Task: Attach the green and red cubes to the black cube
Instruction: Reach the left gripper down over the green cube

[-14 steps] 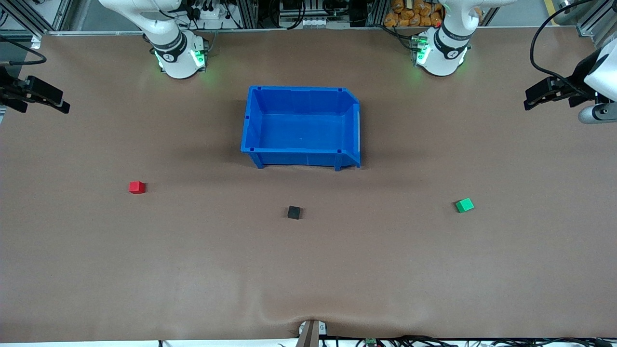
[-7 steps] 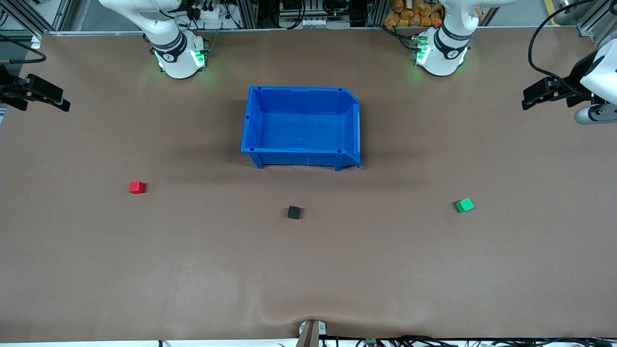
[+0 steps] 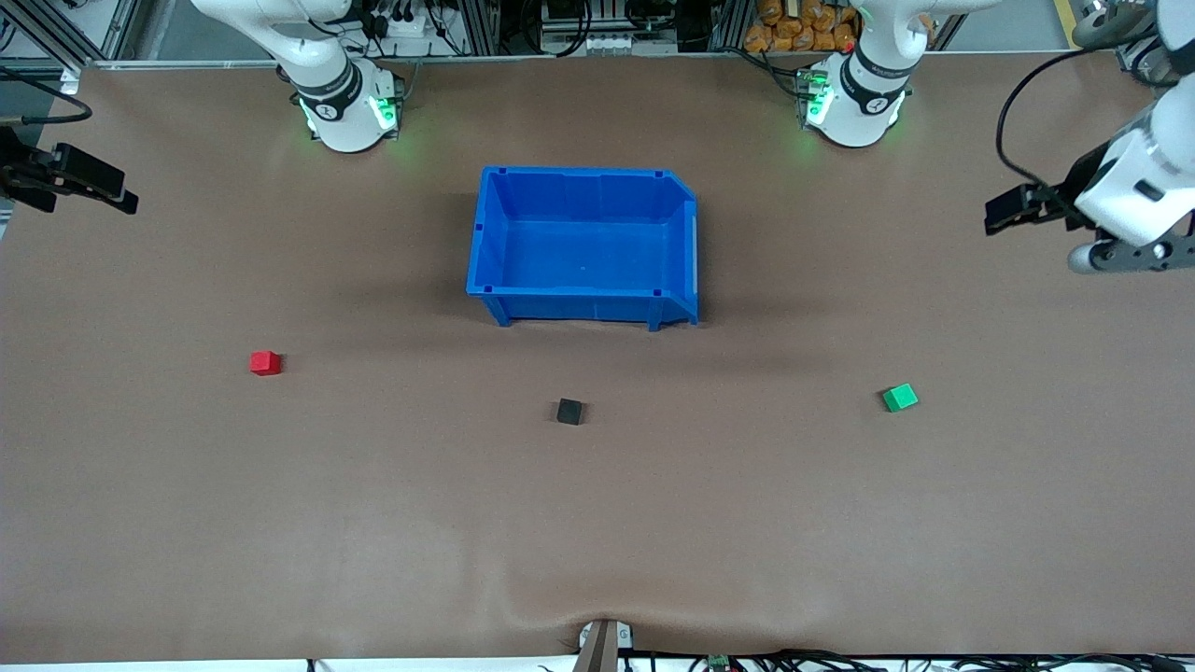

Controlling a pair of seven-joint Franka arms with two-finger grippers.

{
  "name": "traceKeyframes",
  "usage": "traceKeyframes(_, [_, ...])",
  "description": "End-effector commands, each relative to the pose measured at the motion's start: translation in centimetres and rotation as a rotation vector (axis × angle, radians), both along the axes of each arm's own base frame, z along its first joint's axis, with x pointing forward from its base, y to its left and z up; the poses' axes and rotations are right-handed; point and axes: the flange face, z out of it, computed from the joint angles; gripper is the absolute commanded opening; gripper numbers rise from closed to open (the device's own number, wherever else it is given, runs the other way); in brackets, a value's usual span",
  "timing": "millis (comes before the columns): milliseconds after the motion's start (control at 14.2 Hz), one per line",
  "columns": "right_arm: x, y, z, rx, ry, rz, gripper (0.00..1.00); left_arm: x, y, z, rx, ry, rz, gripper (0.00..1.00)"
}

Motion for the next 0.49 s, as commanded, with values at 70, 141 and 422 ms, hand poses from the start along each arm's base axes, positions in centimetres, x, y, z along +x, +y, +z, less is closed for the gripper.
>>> traceKeyframes(70, [0.1,0.2,0.4,0.005,0.002,-0.006,1.0,0.6,0.1,-5.3,-0.001,-0.028,-0.01,1.0])
traceKeyframes(141, [0.2,0.3,0.2,0.001,0.005,0.0,1.0,1.3,0.1,-6.9,-0.003,-0.028,-0.008,1.0])
traceKeyframes(422, [0.1,0.1,0.1,-0.003,0.018,-0.003,1.0,5.5,1.9,-13.5,-0.014,-0.042,0.025,1.0])
